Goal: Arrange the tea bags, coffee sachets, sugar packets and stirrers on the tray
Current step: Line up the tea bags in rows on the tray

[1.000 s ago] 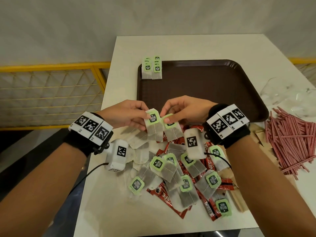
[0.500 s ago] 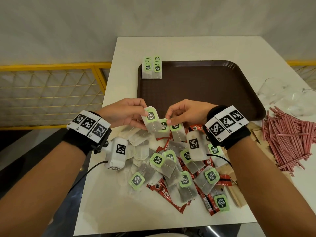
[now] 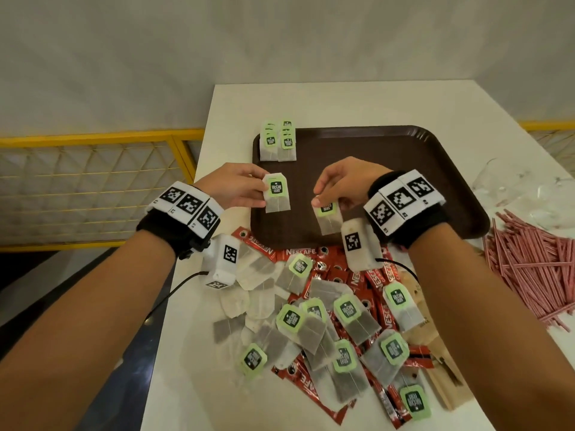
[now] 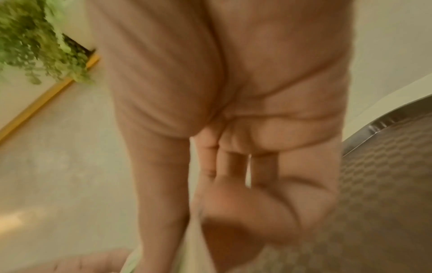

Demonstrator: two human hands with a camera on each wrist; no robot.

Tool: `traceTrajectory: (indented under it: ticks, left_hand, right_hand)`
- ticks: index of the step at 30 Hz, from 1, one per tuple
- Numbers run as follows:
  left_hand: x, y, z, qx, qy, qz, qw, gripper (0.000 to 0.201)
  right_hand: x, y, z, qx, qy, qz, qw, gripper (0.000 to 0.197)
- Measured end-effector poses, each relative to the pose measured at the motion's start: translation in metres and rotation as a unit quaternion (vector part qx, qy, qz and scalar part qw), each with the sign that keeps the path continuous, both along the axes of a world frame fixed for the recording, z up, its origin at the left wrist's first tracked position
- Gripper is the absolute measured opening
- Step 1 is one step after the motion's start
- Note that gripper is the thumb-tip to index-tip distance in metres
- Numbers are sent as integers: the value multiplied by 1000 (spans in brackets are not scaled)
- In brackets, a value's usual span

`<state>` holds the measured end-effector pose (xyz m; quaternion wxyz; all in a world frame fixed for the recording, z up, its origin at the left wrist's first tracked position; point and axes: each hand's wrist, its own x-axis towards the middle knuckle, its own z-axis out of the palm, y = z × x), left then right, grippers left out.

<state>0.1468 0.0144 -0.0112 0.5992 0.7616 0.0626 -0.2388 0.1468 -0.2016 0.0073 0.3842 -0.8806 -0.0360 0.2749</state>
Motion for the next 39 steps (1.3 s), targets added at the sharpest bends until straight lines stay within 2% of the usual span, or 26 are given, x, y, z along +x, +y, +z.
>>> traceTrajectory:
  ticks: [4, 10, 13, 15, 21, 28, 31, 33, 36, 39]
  left_hand:
    - [34, 3, -2, 32, -16, 10, 999, 16]
    - [82, 10, -14, 97, -63, 26, 993, 11]
    - [103, 11, -22, 105, -66, 26, 992, 16]
    - [116, 11, -26, 109, -67, 33, 991, 17]
    - [143, 12, -36, 157, -85, 27, 984, 19]
    - [151, 8, -41, 184, -122, 31, 975, 16]
    - [145, 5, -40, 217, -161, 30, 962, 11]
    - [138, 3, -39, 255, -203, 7, 945, 18]
    - [126, 0, -39, 309, -241, -53, 919, 27]
    - [118, -8, -41, 371, -233, -130, 890, 37]
  right_hand:
    - [37, 16, -10, 2, -37, -38, 999, 22]
    - [93, 31, -35, 70, 3, -68, 995, 20]
    - [117, 38, -38, 46, -2, -74, 996, 12]
    - [131, 40, -40, 30, -13, -82, 996, 17]
    - [162, 44, -48, 11, -43, -112, 993, 7]
    - [170, 59, -54, -47, -101, -82, 990, 19]
    - [165, 57, -57, -63, -127, -80, 987, 27]
    - [159, 53, -59, -59, -141, -92, 984, 34]
    - [147, 47, -62, -53, -111, -102, 987, 44]
    - [139, 47, -64, -63, -75, -108, 989, 45]
